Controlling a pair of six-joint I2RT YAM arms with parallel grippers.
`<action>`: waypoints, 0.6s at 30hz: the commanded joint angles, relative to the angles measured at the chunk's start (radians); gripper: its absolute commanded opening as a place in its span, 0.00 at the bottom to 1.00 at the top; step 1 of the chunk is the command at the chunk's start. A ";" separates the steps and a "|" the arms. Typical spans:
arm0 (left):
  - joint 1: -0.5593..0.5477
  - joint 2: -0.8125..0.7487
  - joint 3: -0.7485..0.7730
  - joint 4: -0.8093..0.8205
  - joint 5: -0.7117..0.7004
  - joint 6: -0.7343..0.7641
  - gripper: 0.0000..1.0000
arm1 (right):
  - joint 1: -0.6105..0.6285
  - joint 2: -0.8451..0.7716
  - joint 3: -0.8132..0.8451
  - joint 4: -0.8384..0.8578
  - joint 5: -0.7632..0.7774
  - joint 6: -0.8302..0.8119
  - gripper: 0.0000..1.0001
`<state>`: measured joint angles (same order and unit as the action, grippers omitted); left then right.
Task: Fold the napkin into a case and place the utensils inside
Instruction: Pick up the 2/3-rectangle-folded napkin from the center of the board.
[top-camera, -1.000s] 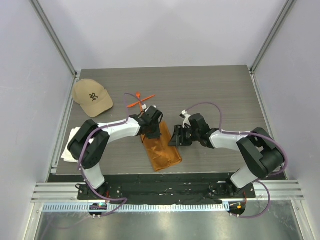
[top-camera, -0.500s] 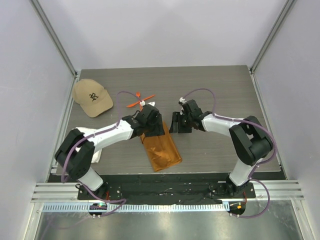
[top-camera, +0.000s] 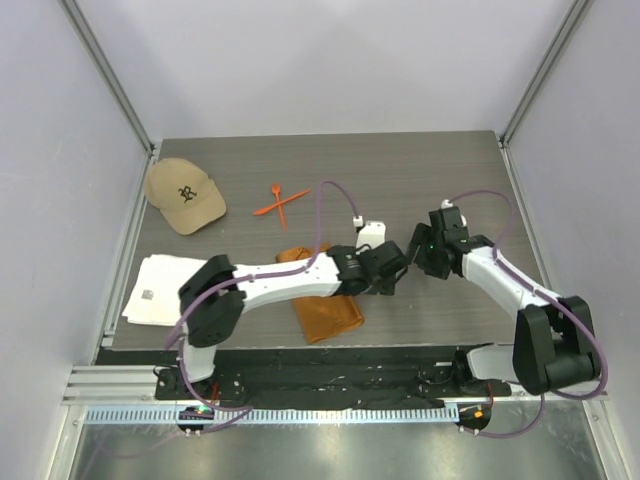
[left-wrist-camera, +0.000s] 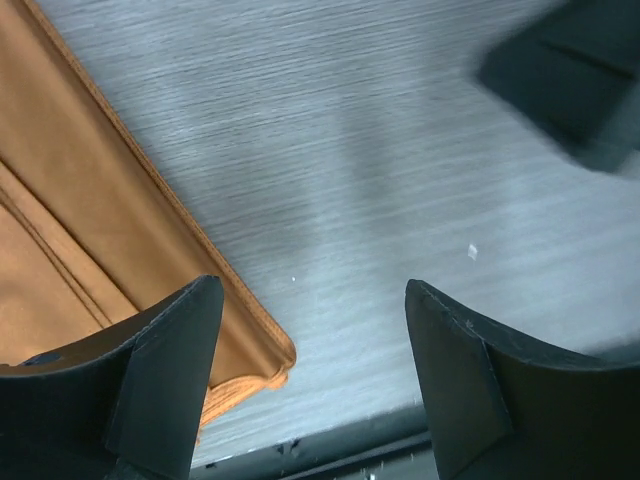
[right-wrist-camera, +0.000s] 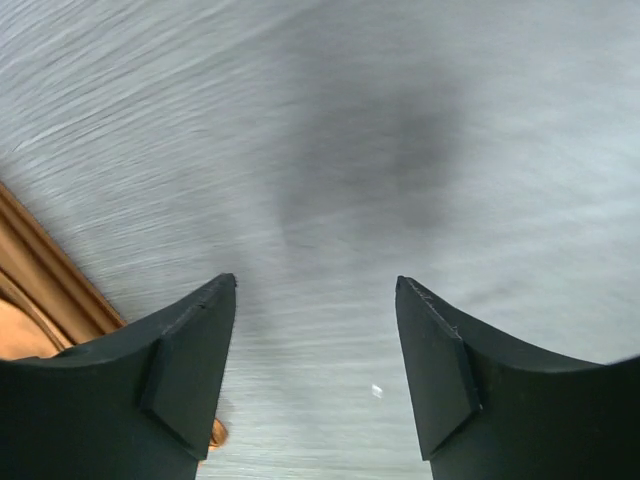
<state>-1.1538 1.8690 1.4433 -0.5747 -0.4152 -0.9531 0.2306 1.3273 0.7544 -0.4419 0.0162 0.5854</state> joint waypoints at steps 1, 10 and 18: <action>-0.033 0.134 0.193 -0.335 -0.180 -0.125 0.77 | -0.117 -0.123 -0.049 -0.044 0.062 0.050 0.71; -0.089 0.240 0.299 -0.520 -0.195 -0.266 0.72 | -0.159 -0.200 -0.063 -0.055 0.110 0.016 0.75; -0.090 0.361 0.417 -0.606 -0.201 -0.309 0.66 | -0.158 -0.223 -0.081 -0.043 0.064 0.004 0.75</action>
<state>-1.2419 2.1975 1.7988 -1.0851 -0.5610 -1.2034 0.0711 1.1336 0.6811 -0.5011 0.0841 0.6025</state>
